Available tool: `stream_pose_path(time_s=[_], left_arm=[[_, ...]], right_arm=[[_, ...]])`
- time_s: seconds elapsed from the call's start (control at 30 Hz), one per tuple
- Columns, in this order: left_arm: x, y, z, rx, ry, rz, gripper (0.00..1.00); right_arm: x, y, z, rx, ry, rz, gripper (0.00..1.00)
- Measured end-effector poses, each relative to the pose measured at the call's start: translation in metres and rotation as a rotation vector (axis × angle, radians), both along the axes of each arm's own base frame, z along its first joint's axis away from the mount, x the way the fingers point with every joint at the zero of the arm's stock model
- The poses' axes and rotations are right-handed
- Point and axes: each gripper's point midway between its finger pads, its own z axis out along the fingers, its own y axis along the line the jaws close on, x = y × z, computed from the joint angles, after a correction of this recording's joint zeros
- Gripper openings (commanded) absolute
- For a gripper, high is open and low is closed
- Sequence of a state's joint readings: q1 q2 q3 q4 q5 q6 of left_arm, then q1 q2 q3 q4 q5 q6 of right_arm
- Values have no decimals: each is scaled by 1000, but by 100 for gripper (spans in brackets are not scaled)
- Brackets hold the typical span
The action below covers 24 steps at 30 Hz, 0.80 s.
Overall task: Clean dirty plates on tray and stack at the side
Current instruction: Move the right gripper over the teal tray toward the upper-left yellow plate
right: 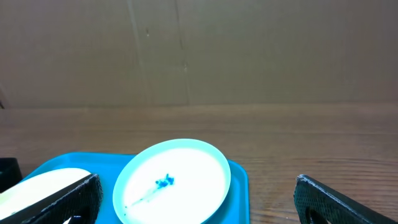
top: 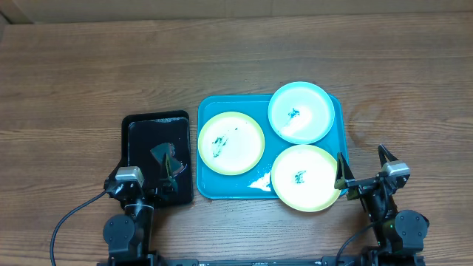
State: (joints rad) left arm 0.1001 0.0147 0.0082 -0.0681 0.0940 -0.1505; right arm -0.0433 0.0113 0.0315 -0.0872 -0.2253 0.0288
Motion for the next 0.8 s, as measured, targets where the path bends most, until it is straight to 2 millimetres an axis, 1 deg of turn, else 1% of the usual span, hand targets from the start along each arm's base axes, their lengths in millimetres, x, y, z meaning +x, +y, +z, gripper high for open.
stream_pose_path(time_s=[0.07,0.13,0.2,0.27,0.4,0.53,0.57,0.67,0.73,0.8], left_arm=[[0,0,0,0,0,0,100],[0,0,0,0,0,0,99],[0,0,0,0,0,0,99],[0,0,0,0,0,0,100],[0,0,0,0,1,0,99],[0,0,0,0,0,0,100],[0,0,0,0,0,0,100],[0,0,0,0,0,0,100],[0,0,0,0,0,0,100],[0,0,0,0,0,0,100]], right_arm=[[-2,1,12,-2,-15,5,100],[-5,1,32,-5,-28,7,100],[-7,2,51,-10,-15,8,100],[-6,2,64,-20,22,9,100],[7,3,84,-28,154,26,100],[27,10,100,-17,314,76,100],[34,13,107,-13,340,94,100],[44,20,107,32,526,138,100],[49,23,103,72,668,151,100],[49,25,97,107,811,155,100]])
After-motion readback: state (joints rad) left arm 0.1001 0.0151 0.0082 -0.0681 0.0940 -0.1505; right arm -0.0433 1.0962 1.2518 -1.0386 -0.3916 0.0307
